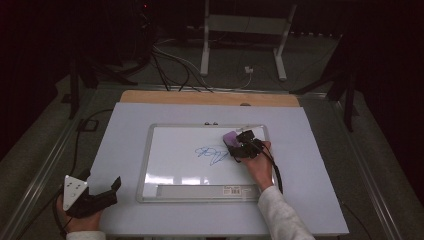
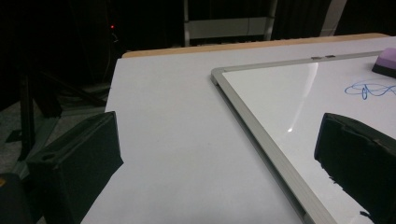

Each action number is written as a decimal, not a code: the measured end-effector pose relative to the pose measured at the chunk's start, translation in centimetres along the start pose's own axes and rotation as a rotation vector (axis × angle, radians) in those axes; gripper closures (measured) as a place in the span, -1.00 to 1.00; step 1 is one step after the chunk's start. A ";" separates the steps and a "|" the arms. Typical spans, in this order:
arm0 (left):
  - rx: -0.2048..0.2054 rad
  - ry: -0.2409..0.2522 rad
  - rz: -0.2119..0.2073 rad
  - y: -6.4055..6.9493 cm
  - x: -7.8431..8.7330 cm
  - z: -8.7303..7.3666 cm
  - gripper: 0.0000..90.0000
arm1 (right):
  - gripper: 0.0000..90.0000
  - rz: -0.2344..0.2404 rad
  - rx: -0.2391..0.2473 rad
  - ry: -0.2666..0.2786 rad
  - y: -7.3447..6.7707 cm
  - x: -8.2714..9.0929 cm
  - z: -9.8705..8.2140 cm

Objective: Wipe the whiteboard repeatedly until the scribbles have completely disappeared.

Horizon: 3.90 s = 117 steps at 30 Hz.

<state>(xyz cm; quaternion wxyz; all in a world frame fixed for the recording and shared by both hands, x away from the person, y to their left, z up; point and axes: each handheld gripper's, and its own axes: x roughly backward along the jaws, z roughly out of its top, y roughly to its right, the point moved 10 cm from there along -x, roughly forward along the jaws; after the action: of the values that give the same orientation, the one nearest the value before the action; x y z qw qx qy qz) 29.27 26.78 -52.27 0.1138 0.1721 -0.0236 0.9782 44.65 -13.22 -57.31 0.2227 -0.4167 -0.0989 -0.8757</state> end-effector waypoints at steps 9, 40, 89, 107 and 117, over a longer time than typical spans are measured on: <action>-0.001 0.001 0.000 0.0 0.0 0.0 -0.97 | -0.09 0.059 0.086 0.003 -3.0 0.0 0.0; 0.014 0.007 -0.009 0.1 0.0 0.1 -0.97 | -0.09 0.023 -0.015 -0.007 -1.6 -0.2 0.1; 0.021 0.007 -0.013 0.1 0.1 0.2 -0.97 | -0.09 0.109 0.175 -0.034 -6.6 0.2 -0.3; 0.023 0.008 -0.013 0.1 0.1 0.2 -0.97 | -0.09 0.080 0.261 -0.050 -6.7 1.2 -1.2; 0.019 0.006 -0.014 0.2 0.0 0.2 -0.97 | -0.09 0.122 0.257 -0.058 -7.2 1.3 -1.5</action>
<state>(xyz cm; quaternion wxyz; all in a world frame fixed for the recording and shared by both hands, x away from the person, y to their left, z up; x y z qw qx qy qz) 29.24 26.57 -52.11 0.1192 0.1701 -0.0127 0.9781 39.48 -7.79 -57.14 0.3242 -0.4151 -0.1910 -0.8283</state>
